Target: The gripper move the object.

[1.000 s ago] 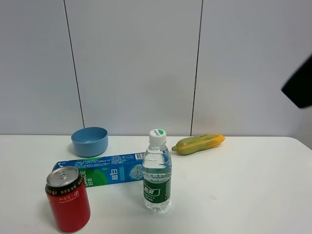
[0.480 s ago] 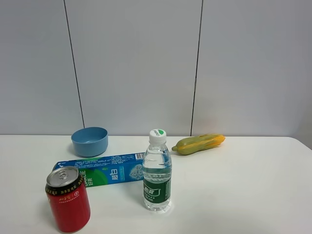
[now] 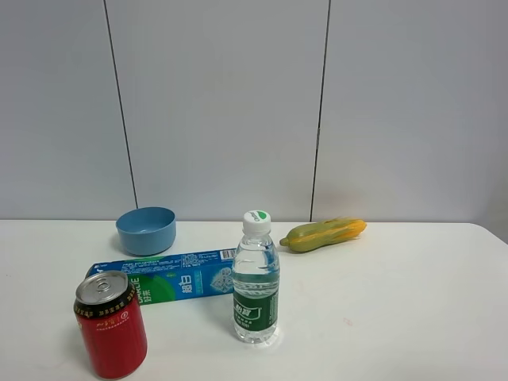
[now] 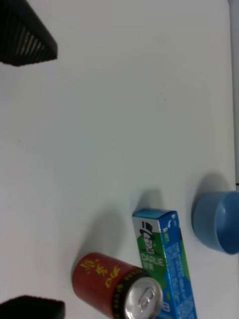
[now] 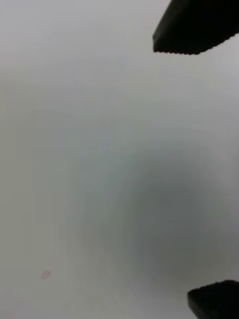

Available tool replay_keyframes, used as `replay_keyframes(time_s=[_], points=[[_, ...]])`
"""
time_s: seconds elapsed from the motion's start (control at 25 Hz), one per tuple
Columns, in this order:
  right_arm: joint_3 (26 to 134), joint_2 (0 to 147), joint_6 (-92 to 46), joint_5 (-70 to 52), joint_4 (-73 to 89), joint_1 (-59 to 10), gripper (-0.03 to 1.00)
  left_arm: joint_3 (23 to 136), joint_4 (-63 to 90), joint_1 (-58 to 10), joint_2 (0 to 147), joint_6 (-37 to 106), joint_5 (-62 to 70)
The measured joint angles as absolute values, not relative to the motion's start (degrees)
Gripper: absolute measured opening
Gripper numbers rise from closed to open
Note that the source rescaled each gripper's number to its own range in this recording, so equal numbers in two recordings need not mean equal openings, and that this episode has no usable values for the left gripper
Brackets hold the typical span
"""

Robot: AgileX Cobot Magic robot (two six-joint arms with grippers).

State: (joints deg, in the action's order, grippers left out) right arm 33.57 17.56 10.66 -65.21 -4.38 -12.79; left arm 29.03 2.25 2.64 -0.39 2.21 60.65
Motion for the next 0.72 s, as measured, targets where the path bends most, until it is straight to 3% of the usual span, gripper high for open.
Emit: replay_keyframes(time_s=[0.4, 0.72], points=[[28.6, 0.8, 8.1, -61.0, -1.8, -1.7, 0.79, 29.0, 2.2, 2.6, -0.4, 2.2, 60.6], [28.6, -0.1, 8.1, -61.0, -1.8, -0.5, 0.79, 29.0, 2.2, 2.6, -0.4, 2.2, 60.6]])
